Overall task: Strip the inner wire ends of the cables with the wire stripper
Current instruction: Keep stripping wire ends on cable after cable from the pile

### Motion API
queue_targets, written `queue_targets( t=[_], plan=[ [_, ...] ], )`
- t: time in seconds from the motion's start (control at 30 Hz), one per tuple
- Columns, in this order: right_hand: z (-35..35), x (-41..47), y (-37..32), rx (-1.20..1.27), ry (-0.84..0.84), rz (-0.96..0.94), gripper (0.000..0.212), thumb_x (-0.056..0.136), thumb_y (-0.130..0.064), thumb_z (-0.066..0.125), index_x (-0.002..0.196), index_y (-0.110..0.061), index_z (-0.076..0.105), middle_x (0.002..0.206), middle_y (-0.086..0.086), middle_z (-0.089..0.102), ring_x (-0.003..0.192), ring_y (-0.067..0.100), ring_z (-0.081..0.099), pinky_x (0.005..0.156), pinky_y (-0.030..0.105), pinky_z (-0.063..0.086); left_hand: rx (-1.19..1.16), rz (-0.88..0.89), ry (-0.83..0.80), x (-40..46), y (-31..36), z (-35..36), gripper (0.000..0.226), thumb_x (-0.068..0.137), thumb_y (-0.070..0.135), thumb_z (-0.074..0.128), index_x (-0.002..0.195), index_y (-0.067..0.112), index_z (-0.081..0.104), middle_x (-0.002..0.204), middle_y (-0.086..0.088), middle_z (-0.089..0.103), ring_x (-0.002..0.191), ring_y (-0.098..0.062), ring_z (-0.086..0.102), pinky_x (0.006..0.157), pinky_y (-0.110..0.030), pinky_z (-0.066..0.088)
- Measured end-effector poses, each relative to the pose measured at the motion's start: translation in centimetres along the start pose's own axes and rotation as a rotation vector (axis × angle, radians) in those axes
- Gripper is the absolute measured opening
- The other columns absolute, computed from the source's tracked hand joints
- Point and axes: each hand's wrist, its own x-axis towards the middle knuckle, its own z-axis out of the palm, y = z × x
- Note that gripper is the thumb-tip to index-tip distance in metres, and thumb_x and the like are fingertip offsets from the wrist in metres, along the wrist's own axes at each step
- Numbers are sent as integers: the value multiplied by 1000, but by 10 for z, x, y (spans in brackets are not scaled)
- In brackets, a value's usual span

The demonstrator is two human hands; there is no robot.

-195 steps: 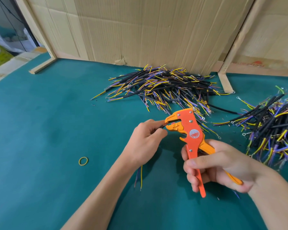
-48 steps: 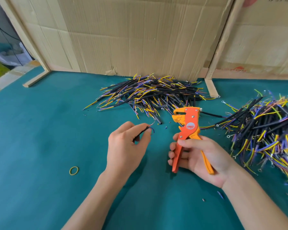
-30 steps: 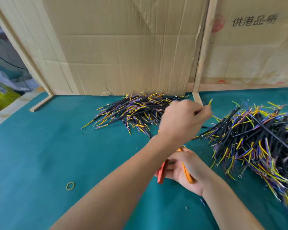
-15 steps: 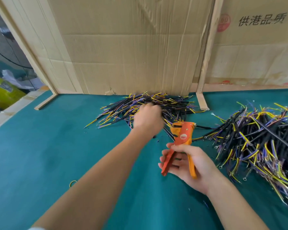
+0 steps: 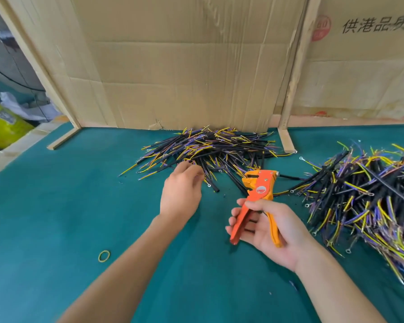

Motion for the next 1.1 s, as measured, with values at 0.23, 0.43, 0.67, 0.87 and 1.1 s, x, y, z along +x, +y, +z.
queue_targets(
  t=[0.23, 0.43, 0.67, 0.87, 1.1],
  plan=[
    [-7, 1, 1, -111, -86, -12, 42, 80, -11, 69, 119, 2, 62, 123, 32, 66, 81, 38, 68, 78, 49, 60, -316, 261, 57, -82, 29, -13, 10, 90, 8, 65, 95, 14, 71, 105, 8, 67, 88, -2, 62, 81, -16, 50],
    [-17, -3, -5, -215, -210, 20, 53, 83, -19, 69, 130, 3, 62, 137, 25, 60, 78, 34, 63, 79, 50, 57, -374, 368, -38, -97, 35, -16, 14, 76, 4, 67, 86, 14, 66, 107, 5, 69, 95, -11, 66, 83, -25, 54],
    [-22, 1, -16, -234, -284, -67, 73, 77, -26, 79, 140, 1, 55, 151, 16, 51, 80, 30, 60, 80, 46, 54, -307, 405, -32, -99, 36, -14, 16, 85, 12, 71, 71, 8, 65, 100, 0, 70, 83, -16, 66, 73, -26, 54],
    [-31, 4, -26, -119, -244, -176, 60, 86, -23, 59, 142, -2, 55, 152, 14, 51, 81, 26, 62, 79, 39, 56, -259, 471, -149, -99, 36, -9, 4, 88, 12, 75, 85, 11, 71, 103, 3, 69, 83, -15, 64, 76, -23, 53],
    [-30, 11, -23, -147, -66, -232, 58, 78, -17, 66, 134, 0, 61, 122, 17, 61, 79, 32, 62, 76, 44, 57, -229, 444, -100, -100, 33, -5, 9, 89, 6, 71, 95, 12, 73, 112, 5, 69, 89, -13, 66, 79, -20, 53]
  ],
)
